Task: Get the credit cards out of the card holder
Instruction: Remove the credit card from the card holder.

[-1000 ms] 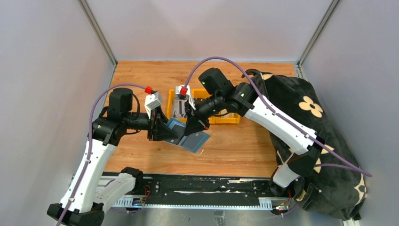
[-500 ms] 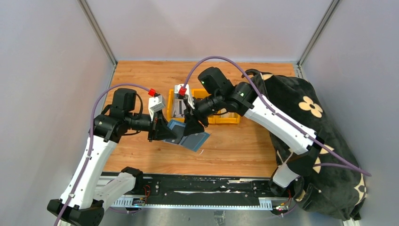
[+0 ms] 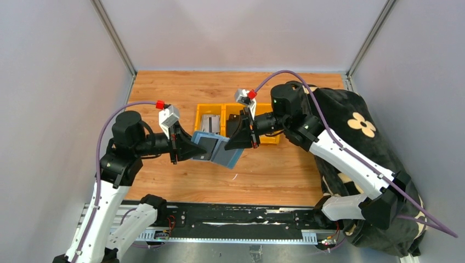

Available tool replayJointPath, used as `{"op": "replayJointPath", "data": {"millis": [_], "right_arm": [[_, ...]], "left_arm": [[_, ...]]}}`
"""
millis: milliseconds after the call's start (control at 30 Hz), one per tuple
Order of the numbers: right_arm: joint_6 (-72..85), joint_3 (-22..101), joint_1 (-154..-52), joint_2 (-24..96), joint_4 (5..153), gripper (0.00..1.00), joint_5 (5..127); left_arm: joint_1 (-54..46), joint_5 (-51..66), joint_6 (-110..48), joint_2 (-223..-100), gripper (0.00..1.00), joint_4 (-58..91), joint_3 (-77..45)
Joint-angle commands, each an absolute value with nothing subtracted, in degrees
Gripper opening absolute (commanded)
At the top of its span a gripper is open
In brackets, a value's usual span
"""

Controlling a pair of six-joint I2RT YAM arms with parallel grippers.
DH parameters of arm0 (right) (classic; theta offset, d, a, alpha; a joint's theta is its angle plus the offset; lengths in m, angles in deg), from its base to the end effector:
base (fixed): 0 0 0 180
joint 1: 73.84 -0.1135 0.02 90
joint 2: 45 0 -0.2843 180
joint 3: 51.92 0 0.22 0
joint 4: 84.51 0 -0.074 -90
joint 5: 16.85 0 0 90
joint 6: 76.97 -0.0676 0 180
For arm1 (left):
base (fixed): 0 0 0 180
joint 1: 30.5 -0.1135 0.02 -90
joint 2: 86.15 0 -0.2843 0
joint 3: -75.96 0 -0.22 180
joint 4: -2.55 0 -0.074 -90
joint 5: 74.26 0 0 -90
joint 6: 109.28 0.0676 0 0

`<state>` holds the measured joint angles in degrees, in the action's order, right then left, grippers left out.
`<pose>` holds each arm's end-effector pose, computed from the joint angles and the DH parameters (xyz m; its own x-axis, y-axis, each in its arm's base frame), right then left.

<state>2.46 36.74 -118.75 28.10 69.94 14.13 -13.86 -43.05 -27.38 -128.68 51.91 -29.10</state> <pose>0.1407 0.2221 0.4257 -0.2971 -0.1629 -0.9408 -0.9225 -0.2052 0.3269 0.0798 -0.0842 0.3918 -0.4079 0.0457 -0.9119 0.8836 0.2713 -0.3816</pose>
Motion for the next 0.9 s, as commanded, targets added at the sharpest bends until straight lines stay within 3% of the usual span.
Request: {"op": "replayJointPath", "data": {"millis": [0,67,167,300,400,500,633,733,867], "right_arm": [[1.2,38.5,-117.5,27.4,71.3,0.00,11.1],[5.1,41.6,-117.6,28.8,63.9,0.00,11.1],[11.1,46.5,-118.3,31.7,54.2,0.00,10.9],[17.0,49.9,-120.1,33.8,47.4,0.00,12.0],[19.9,50.9,-120.4,34.6,44.1,0.00,13.2],[22.2,51.5,-120.4,35.5,41.6,0.01,15.1],[22.0,52.6,-119.9,36.1,41.1,0.30,21.2],[16.7,52.5,-117.2,34.5,45.6,0.42,24.6],[7.7,48.1,-115.6,27.0,57.5,0.45,33.1]], "left_arm": [[-13.6,-40.8,-33.9,-128.5,0.18,46.8,-29.3],[-13.7,-42.5,-30.8,-129.1,0.32,51.6,-29.1],[-13.6,-45.9,-29.8,-129.1,0.43,52.5,-30.1],[-13.6,-50.0,-28.5,-129.8,0.44,52.9,-30.2],[-13.6,-53.4,-22.1,-131.7,0.36,59.0,-27.7],[-13.6,-54.8,-15.0,-133.9,0.20,66.2,-25.3],[-13.7,-54.9,-13.3,-134.7,0.02,67.8,-25.4],[-13.6,-51.7,-13.1,-134.8,0.00,68.0,-24.9],[-13.6,-45.9,-15.0,-134.8,0.00,66.8,-24.2]]}}
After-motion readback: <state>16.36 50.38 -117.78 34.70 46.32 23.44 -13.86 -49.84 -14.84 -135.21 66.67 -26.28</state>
